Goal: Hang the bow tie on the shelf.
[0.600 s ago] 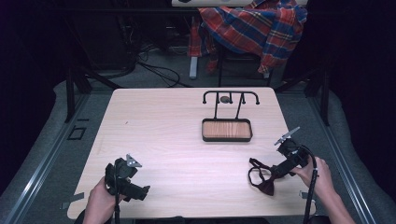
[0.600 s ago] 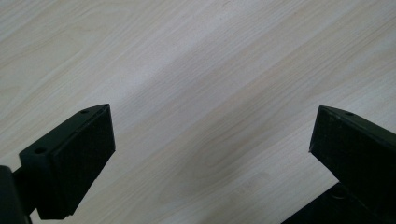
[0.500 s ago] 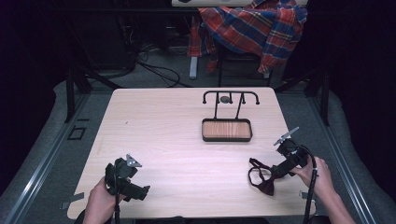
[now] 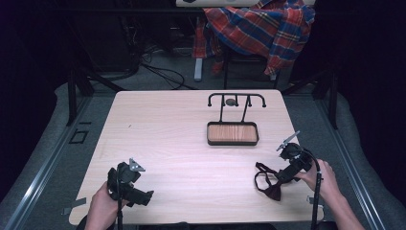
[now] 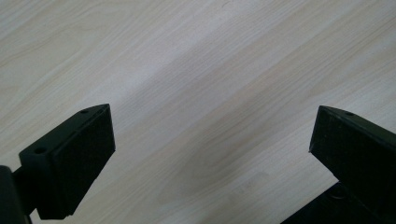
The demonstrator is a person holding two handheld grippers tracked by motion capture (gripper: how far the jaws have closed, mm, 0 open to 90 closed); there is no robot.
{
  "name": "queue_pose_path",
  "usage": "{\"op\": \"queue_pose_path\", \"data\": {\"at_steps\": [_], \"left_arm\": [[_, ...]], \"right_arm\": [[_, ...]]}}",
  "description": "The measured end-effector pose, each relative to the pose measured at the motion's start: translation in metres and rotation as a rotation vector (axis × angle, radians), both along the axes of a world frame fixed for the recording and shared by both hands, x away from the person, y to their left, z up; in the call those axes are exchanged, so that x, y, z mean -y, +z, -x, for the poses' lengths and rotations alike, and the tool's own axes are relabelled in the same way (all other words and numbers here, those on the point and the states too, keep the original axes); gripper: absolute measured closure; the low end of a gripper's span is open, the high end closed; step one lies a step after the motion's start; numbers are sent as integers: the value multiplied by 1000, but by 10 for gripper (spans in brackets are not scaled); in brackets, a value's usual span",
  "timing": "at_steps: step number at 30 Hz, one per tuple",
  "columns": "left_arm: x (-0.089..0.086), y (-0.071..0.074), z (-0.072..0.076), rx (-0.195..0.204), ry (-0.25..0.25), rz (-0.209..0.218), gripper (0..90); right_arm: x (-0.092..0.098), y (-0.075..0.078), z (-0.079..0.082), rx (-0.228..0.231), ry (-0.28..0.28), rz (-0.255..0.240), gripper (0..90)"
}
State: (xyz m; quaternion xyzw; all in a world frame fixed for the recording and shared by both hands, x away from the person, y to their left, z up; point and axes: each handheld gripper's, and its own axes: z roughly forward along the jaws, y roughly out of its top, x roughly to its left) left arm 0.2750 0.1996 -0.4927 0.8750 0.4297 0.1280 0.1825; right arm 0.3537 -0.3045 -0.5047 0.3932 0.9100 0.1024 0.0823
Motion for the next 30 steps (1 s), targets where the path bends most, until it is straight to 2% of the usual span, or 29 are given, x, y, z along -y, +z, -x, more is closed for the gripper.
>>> {"op": "queue_pose_path", "data": {"at_steps": [1, 2, 3, 7, 8, 10, 11, 13, 14, 15, 18, 19, 21, 22, 23, 24, 25, 26, 30], "left_arm": [[0, 0, 0, 0, 1, 0, 1], [0, 0, 0, -1, 0, 0, 1], [0, 0, 0, -1, 0, 0, 1], [0, 0, 0, 2, -1, 0, 1], [0, 0, 0, 0, -1, 0, 1], [0, 0, 0, -1, -2, 0, 1], [0, 0, 0, -2, -2, 1, 1], [0, 0, 0, 0, -1, 1, 1], [0, 0, 0, 1, -1, 1, 1], [0, 0, 0, 2, 0, 1, 1], [0, 0, 0, -1, -1, 1, 1], [0, 0, 0, 0, -1, 1, 1], [0, 0, 0, 0, -1, 1, 1], [0, 0, 0, 2, 0, 1, 1], [0, 0, 0, 0, -1, 0, 1], [0, 0, 0, 2, 0, 1, 1], [0, 0, 0, 2, 0, 1, 1], [0, 0, 0, 1, 0, 1, 1], [0, 0, 0, -1, 0, 2, 1]], "right_arm": [[-1, 0, -1, -2, 8, 20, 88], [-2, -3, 0, 8, -7, 2, 90], [-2, -3, -2, -5, 13, 11, 91], [-8, -6, -6, -1, 36, 18, 121], [-9, -7, -6, -3, 39, -1, 156], [-12, -7, -8, -10, 50, -23, 172], [-15, -9, -7, 4, 39, -44, 203], [-20, -7, -8, 5, 67, 7, 245], [-22, -9, -9, 12, 62, 5, 272], [-24, -9, -10, 12, 68, 23, 303], [-29, -13, -11, 19, 67, 22, 331], [-30, -13, -12, 18, 76, 46, 349], [-34, -16, -12, 27, 72, 39, 363], [-35, -14, -14, 19, 91, 74, 374], [-36, -17, -15, 9, 93, 49, 380], [-38, -17, -15, 13, 96, 74, 387], [-39, -19, -16, 14, 100, 69, 397], [-43, -20, -17, -1, 113, 96, 406], [-45, -23, -19, -18, 136, 112, 431]]}}
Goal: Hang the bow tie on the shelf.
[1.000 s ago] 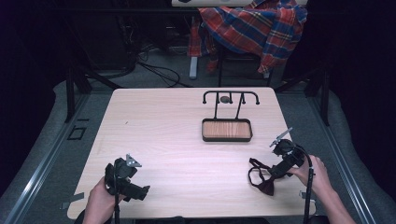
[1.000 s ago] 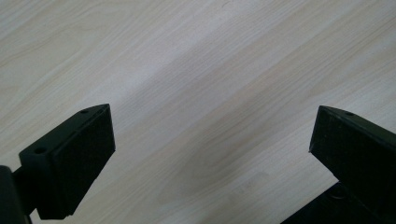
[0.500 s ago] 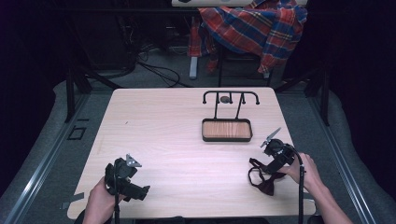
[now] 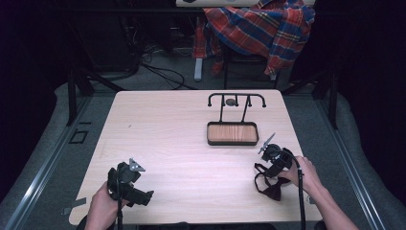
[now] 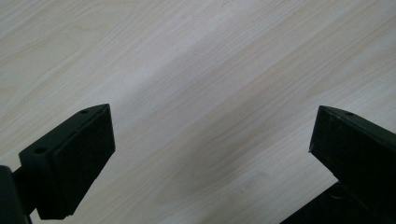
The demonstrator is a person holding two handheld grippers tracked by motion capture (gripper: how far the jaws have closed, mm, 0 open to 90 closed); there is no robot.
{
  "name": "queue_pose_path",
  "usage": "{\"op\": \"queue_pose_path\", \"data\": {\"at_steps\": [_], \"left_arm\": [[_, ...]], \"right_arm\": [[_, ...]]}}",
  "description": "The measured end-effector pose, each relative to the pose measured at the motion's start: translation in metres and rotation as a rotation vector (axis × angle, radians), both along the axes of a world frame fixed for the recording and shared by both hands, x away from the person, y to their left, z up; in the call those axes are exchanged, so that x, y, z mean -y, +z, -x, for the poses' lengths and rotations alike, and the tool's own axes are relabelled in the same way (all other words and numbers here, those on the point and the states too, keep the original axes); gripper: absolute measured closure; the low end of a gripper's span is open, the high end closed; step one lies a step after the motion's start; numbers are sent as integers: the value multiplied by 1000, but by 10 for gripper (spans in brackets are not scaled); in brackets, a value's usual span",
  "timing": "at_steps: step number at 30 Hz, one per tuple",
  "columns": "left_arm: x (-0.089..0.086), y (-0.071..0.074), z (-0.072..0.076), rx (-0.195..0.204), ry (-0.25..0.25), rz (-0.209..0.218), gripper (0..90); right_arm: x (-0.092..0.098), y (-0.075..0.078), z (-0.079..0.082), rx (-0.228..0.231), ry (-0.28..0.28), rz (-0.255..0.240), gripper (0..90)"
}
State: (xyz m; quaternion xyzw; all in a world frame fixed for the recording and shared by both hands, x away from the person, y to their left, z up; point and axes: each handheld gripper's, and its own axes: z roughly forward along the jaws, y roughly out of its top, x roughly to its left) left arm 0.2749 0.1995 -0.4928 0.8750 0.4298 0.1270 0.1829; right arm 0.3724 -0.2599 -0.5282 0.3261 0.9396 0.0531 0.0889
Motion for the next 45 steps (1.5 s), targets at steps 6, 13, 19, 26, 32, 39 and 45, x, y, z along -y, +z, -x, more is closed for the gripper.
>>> {"op": "queue_pose_path", "data": {"at_steps": [6, 13, 19, 26, 32, 39, 45], "left_arm": [[0, 0, 0, 1, 0, 0, 1], [0, 0, 0, -1, -2, -1, 1], [0, 0, 0, 1, -3, -3, 2], [-1, 0, 1, 3, -4, -2, 2], [-1, 0, 0, 0, -7, -7, 2], [0, 0, 0, 1, -5, -9, 2], [0, 0, 0, 2, -4, -8, 2]], "right_arm": [[-4, -8, -3, -5, 13, -12, 552], [-8, -12, -4, -55, 36, 17, 735], [-6, -10, -3, -39, 19, 15, 877], [2, 6, -1, 22, -46, -41, 889], [6, 17, 3, 65, -89, -71, 890], [8, 33, 7, 124, -111, -110, 889], [9, 41, 8, 157, -130, -140, 889]]}}
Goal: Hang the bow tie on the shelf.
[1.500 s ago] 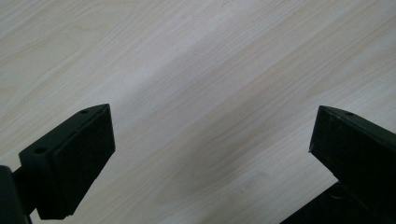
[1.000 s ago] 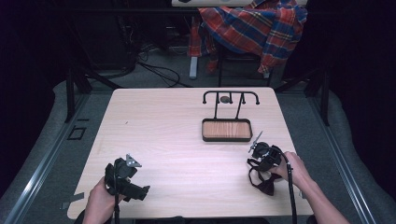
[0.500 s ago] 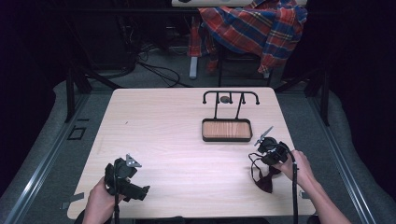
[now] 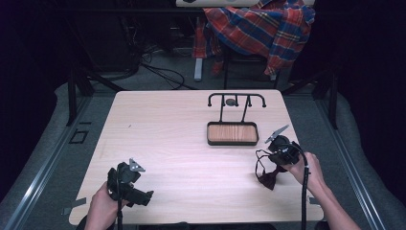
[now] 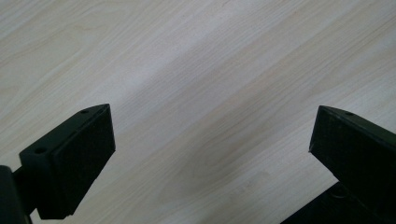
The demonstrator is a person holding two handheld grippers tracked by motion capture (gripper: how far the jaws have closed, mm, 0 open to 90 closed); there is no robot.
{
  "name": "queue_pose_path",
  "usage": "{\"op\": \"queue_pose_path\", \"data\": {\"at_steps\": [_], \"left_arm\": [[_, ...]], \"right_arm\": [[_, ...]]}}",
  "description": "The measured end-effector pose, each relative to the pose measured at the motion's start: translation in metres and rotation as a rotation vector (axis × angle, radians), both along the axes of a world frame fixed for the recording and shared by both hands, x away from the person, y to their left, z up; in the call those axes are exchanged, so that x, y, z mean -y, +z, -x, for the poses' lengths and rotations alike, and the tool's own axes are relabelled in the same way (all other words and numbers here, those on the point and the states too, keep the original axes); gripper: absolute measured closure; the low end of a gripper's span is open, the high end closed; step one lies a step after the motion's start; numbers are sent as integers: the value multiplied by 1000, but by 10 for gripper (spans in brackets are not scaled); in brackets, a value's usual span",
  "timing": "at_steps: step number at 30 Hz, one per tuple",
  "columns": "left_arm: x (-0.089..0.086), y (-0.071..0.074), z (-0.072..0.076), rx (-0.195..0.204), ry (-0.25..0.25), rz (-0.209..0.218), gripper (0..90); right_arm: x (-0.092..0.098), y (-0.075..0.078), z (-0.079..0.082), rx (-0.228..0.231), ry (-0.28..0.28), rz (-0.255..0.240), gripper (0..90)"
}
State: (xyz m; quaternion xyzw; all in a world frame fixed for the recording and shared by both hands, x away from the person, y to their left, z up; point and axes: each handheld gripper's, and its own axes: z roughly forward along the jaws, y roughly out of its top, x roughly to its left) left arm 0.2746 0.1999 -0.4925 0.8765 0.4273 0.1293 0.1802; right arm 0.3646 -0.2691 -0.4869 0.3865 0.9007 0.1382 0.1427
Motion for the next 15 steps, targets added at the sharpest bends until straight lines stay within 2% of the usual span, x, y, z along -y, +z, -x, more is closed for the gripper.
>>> {"op": "queue_pose_path", "data": {"at_steps": [15], "left_arm": [[0, -1, 0, -1, -1, -3, 3]], "right_arm": [[-1, 16, -3, 59, -27, -48, 889]]}}
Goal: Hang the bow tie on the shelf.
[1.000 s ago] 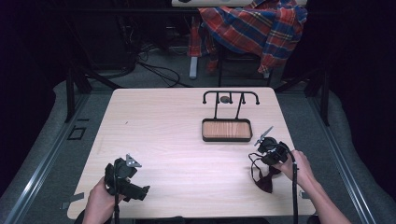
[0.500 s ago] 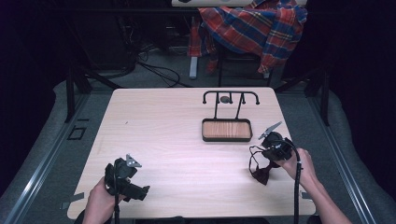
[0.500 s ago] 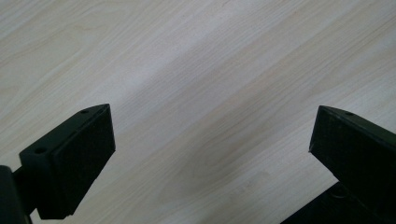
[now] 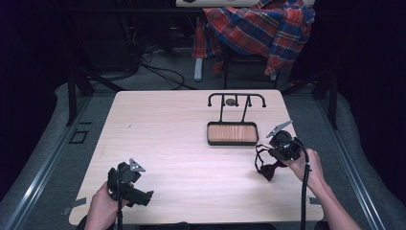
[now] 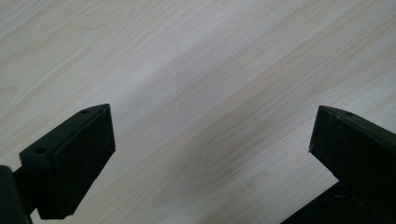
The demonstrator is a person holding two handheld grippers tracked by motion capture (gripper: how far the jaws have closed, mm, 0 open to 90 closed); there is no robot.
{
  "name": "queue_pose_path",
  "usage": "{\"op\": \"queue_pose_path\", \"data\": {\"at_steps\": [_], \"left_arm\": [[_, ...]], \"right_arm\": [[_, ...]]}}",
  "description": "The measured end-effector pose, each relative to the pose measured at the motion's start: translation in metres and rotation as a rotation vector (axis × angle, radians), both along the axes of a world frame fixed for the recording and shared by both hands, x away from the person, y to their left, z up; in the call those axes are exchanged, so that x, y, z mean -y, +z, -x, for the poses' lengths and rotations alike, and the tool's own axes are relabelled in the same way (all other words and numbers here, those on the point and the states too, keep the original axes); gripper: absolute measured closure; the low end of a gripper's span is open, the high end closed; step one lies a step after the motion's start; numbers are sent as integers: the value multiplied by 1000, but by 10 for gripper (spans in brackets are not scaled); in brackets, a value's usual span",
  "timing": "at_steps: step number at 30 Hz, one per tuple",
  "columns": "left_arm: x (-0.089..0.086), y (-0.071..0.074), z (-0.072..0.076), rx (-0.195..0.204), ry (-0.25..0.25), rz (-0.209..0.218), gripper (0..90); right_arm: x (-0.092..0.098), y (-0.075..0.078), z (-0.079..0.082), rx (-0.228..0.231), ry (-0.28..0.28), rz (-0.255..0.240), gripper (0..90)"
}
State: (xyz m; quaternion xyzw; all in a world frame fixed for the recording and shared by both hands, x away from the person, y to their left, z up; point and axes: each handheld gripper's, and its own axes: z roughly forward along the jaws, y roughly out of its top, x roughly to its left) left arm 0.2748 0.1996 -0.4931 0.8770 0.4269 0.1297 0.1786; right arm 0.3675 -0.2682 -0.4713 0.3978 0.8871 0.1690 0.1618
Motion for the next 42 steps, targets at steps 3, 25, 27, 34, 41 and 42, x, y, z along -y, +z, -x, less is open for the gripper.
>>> {"op": "queue_pose_path", "data": {"at_steps": [3, 25, 27, 34, 41, 42], "left_arm": [[0, 0, 0, 0, 1, 0, 2], [0, -1, 1, -6, 16, -18, 2], [-1, -1, 2, -4, 19, -14, 2], [1, -1, 3, 3, 16, -28, 2], [0, -1, 4, 7, 14, -27, 2], [0, -1, 4, 8, 14, -27, 2]], "right_arm": [[0, 4, -2, 6, -1, -4, 889], [-4, 26, -18, 73, 3, -48, 889], [-4, 30, -19, 82, 6, -55, 890], [-3, 42, -26, 102, 6, -55, 889], [3, 48, -33, 118, -15, -72, 890], [3, 49, -33, 123, -18, -81, 889]]}}
